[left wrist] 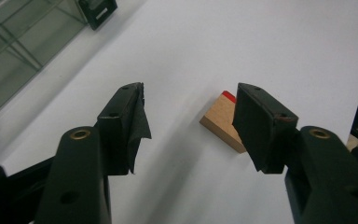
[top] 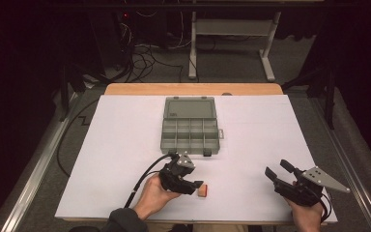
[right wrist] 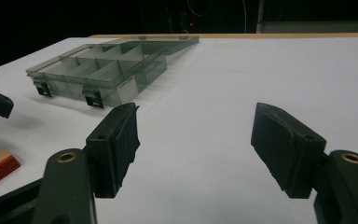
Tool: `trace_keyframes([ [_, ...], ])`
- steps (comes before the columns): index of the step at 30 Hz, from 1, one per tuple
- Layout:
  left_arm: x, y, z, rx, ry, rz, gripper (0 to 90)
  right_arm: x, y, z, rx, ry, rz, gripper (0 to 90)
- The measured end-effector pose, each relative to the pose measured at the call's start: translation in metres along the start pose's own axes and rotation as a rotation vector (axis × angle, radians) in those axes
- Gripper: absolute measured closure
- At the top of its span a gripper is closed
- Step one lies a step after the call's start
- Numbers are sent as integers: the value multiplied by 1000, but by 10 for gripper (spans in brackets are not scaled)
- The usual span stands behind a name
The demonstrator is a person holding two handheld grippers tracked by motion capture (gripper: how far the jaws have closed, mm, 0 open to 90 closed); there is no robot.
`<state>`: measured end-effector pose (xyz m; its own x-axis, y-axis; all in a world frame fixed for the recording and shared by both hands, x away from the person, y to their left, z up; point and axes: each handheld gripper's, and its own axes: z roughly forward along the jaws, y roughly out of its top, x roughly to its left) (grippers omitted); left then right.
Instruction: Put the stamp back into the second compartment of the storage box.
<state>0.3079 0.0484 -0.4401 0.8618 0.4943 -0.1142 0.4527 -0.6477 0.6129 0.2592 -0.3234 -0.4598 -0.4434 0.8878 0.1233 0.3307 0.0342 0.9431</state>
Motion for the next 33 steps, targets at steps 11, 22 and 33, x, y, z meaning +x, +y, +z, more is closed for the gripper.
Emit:
trace_keyframes([
  [11, -10, 5, 11, 78, -20, 35, 413, 0, 0, 0, 3, 4, -3, 319],
  [22, -15, 7, 18, 125, -37, 56, 398, 0, 0, 1, 10, 8, -2, 318],
  [33, -23, 8, 28, 153, -50, 82, 397, 0, 0, 1, 13, 10, -3, 317],
])
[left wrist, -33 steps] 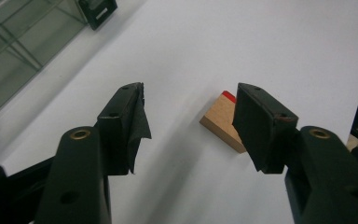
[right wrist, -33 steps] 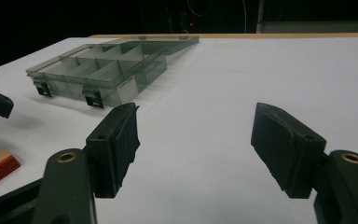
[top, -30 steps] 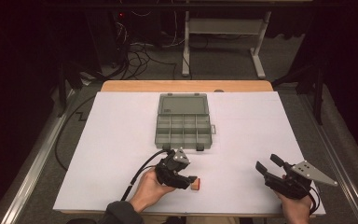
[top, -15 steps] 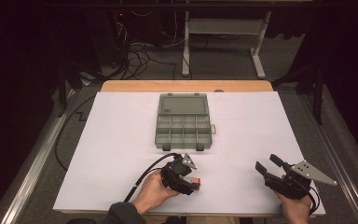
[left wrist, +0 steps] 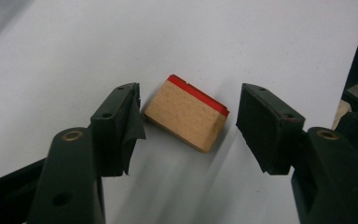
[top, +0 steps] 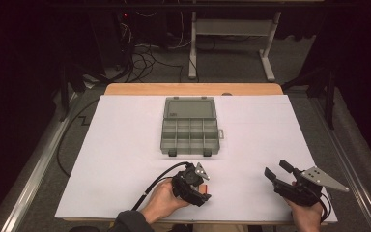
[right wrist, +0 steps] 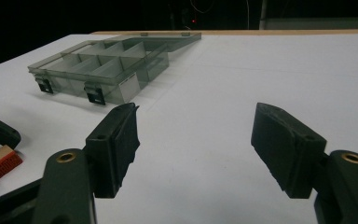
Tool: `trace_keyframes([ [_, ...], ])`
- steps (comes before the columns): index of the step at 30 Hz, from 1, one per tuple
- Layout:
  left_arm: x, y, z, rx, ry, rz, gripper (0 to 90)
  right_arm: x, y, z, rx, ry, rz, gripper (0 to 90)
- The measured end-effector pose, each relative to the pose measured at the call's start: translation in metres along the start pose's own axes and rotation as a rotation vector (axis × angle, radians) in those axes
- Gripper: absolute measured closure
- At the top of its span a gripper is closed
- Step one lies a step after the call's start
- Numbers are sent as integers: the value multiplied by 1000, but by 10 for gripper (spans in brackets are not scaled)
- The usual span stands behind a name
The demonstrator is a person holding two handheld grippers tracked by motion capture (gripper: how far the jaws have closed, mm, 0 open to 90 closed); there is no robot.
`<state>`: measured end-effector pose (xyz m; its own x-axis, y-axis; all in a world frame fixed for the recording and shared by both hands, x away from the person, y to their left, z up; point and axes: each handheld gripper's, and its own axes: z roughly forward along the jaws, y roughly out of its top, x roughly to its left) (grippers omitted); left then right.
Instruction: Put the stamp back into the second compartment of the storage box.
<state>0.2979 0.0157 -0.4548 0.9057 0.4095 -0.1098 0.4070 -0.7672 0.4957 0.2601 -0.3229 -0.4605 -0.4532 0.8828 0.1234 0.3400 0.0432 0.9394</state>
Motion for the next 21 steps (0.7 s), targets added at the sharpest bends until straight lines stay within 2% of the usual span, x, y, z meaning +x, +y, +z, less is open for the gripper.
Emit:
trace_keyframes([
  [6, -1, 0, 2, 5, 11, -1, 418, 0, 0, 0, 0, 2, 1, 317],
  [11, -2, 0, 2, 5, 34, 5, 476, 0, 0, 0, 0, 3, 1, 318],
  [21, 2, 0, -1, 0, 25, -10, 487, 0, 0, 0, 1, 3, 1, 318],
])
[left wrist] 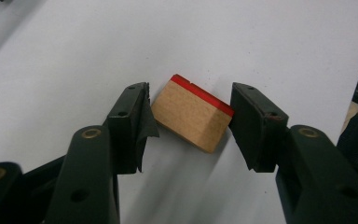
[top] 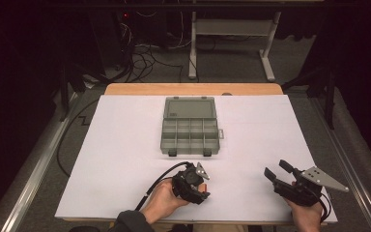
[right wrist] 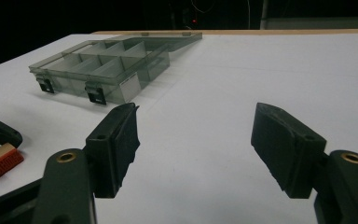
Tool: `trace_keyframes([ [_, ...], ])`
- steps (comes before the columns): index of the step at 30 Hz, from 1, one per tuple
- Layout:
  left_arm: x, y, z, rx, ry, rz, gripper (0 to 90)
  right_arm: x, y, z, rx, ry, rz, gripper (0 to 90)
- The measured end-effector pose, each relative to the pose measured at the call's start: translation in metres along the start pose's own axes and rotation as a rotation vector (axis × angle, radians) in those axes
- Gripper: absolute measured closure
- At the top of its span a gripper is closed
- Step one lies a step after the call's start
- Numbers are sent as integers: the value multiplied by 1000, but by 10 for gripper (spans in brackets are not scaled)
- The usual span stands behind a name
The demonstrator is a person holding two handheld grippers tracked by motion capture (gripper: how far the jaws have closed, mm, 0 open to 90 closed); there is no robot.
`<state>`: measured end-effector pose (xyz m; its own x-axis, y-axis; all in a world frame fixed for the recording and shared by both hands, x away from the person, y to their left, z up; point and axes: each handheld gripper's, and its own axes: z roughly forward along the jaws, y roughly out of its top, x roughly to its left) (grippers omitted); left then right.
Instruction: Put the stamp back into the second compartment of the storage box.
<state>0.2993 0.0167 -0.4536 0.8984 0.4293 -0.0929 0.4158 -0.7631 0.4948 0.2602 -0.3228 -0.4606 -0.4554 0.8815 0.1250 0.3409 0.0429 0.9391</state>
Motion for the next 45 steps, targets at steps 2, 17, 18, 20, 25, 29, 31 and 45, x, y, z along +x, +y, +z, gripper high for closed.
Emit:
trace_keyframes([
  [2, 2, 0, -2, -3, 1, -5, 487, 0, 0, 0, 1, 0, 1, 318],
  [17, 16, -3, -14, -46, 27, -56, 487, 0, 0, 1, 11, 1, 0, 318],
  [18, 17, -3, -15, -51, 28, -61, 487, 0, 0, 1, 11, 0, 1, 318],
  [20, 18, -3, -16, -53, 31, -63, 486, 0, -1, 1, 12, 0, 2, 317],
  [25, 20, -2, -20, -65, 44, -64, 487, 0, -1, 1, 13, 1, 2, 317],
  [29, 23, -1, -25, -78, 52, -70, 486, 0, -1, 1, 13, 1, 3, 317],
  [31, 24, -1, -27, -84, 59, -75, 486, 0, -1, 1, 11, 0, 2, 317],
  [45, 35, 1, -39, -113, 71, -102, 486, 0, -1, 1, 12, 2, 3, 317],
])
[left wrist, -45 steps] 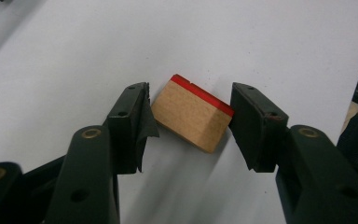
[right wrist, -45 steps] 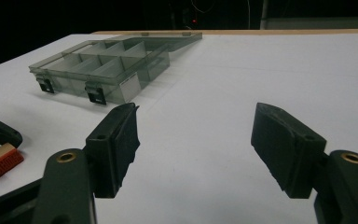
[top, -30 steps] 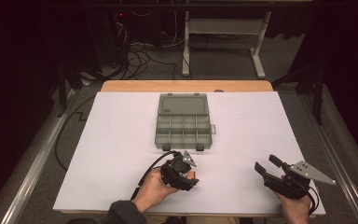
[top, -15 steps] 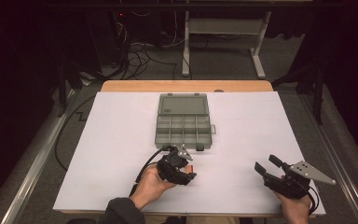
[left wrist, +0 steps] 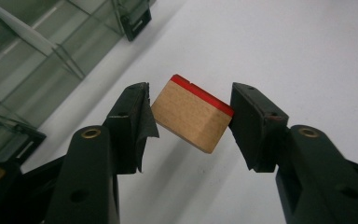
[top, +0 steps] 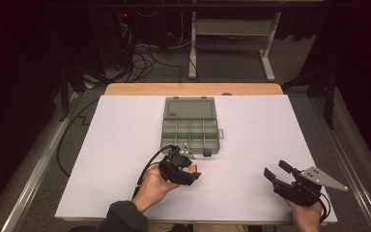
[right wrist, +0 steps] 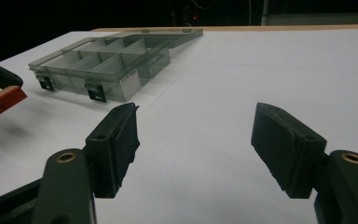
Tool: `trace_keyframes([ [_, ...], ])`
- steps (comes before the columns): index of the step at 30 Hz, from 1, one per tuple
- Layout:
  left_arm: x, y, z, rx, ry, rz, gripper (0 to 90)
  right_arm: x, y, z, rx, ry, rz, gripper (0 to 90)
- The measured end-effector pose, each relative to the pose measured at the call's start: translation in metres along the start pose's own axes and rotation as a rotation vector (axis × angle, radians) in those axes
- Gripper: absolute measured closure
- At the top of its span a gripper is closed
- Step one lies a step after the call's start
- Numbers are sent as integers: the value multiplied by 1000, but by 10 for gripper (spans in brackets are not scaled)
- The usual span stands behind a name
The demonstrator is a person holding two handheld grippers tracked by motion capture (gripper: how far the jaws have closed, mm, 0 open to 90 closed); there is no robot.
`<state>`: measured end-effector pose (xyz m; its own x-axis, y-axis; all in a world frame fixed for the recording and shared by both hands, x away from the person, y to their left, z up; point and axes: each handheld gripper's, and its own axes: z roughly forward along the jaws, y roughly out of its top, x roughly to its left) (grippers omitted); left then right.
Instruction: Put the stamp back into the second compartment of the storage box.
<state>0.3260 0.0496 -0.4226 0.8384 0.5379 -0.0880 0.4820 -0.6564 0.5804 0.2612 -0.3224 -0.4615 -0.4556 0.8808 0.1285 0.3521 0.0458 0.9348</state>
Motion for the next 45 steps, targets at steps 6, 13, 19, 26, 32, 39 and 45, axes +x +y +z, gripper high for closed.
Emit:
trace_keyframes([
  [6, 8, 2, -3, -14, -5, -26, 486, 0, 0, 0, -2, 0, 0, 317],
  [13, 14, 3, -7, -26, 8, -38, 487, 0, 0, 0, 0, 1, 1, 317],
  [19, 19, 7, -13, -46, 13, -51, 486, 0, 0, 0, -1, 2, 1, 317],
  [26, 25, 10, -18, -58, 26, -67, 486, 0, 0, 0, 1, 3, 1, 317],
  [32, 32, 15, -21, -68, 29, -81, 486, 0, 0, 0, 0, 1, 1, 317],
  [39, 42, 20, -25, -74, 43, -103, 486, 0, 0, 0, 2, 2, 0, 318],
  [45, 52, 25, -24, -77, 58, -132, 486, 0, 0, 0, 5, 0, -3, 319],
])
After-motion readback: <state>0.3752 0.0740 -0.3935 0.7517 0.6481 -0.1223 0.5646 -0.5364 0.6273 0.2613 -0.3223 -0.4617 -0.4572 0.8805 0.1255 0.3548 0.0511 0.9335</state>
